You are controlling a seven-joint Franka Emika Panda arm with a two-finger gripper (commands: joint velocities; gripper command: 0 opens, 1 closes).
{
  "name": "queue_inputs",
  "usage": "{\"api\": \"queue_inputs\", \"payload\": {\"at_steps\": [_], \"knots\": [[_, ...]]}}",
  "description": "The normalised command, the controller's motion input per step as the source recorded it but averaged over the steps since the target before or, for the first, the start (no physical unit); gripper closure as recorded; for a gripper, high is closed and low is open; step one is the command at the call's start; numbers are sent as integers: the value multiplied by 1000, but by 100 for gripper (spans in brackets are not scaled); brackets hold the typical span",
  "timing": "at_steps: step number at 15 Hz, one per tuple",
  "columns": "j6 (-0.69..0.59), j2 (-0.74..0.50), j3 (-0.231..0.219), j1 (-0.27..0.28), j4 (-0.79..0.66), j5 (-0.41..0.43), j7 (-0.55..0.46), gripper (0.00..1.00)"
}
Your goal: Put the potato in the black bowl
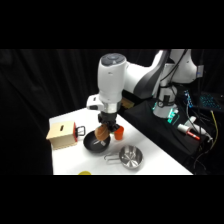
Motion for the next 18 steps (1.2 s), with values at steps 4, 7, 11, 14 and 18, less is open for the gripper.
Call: {"api": "queue_inputs", "payload": {"at_steps": [4,7,11,14,18], "knots": [[-67,198,-33,-182,352,109,-224,94],[22,364,-16,-102,387,167,-165,94],[46,378,1,-81,351,225,-204,95],[6,240,2,-54,278,188,-197,57],[-180,-6,-2,-2,164,127,-193,23]]}}
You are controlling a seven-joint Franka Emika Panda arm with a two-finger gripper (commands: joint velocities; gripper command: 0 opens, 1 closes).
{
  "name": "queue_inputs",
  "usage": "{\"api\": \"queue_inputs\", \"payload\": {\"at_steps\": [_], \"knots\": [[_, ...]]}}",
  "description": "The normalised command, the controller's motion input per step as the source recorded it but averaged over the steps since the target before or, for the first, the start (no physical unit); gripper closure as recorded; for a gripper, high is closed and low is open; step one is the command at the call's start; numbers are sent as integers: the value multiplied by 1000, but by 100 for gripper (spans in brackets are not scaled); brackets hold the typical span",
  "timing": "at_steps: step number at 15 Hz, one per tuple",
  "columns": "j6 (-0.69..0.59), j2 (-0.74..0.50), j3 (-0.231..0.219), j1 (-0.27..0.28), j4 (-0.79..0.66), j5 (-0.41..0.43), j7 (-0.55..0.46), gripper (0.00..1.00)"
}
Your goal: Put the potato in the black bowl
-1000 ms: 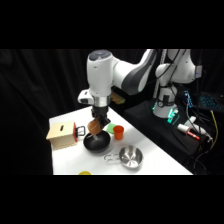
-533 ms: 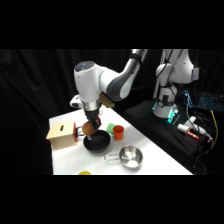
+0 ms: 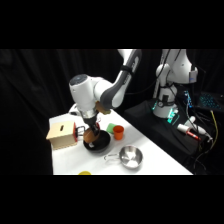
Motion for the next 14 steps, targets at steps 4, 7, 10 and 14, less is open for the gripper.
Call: {"api": "queue_inputs", "payload": {"at_steps": [4,7,10,14], "knots": [[-526,-355,73,5,30,181,-308,0],[-510,-474,54,32,-15,152,-197,0],[-484,-471,33,59,31,119,-112,0],[-333,-377,25,66,69,70,-3,0]]}}
